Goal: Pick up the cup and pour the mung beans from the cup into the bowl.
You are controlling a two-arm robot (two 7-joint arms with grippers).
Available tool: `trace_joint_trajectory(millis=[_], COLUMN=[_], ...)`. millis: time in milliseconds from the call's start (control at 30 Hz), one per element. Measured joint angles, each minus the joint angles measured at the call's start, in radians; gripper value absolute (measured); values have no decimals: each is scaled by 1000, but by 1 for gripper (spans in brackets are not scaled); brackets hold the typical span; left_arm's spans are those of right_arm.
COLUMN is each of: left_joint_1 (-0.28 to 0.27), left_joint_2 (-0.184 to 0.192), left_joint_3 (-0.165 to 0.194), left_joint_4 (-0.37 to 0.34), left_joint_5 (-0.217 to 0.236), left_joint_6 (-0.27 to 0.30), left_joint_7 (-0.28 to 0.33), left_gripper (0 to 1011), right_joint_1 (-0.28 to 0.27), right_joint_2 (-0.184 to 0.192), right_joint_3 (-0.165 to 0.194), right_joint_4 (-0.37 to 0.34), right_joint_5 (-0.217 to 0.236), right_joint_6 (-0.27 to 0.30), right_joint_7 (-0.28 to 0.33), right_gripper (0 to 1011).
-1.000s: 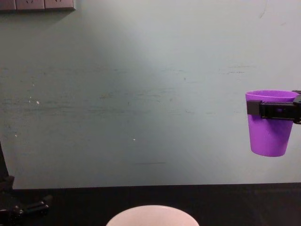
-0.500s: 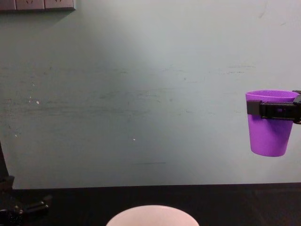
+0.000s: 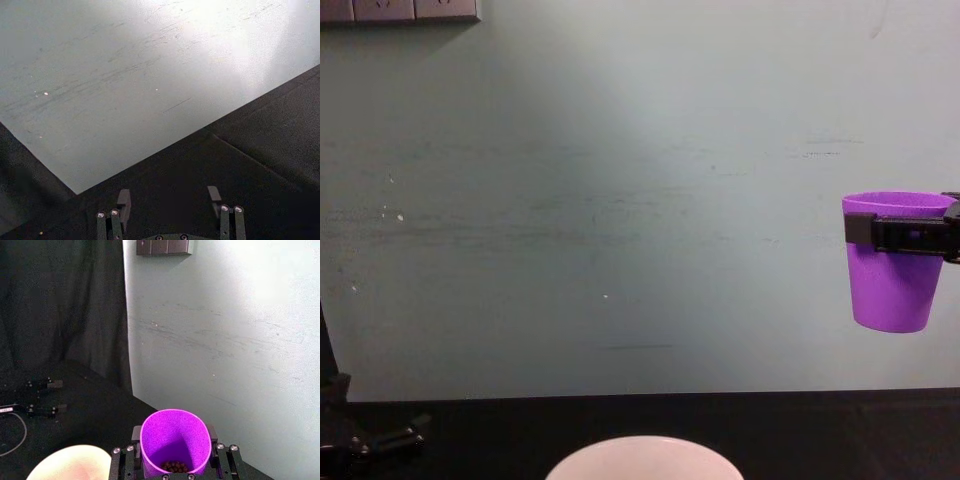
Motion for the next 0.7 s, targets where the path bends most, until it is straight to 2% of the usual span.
trace_joint_trajectory(millis=[700], left_joint_1=[0], left_joint_2=[0], left_joint_3=[0], left_joint_4=[0], left_joint_5=[0], left_joint_6=[0], left_joint_7=[0], left_gripper=[1000], right_joint_1=[0], right_joint_2=[0], right_joint_3=[0], right_joint_4=[0], right_joint_5=[0], right_joint_6=[0], right_joint_7=[0], right_gripper=[742])
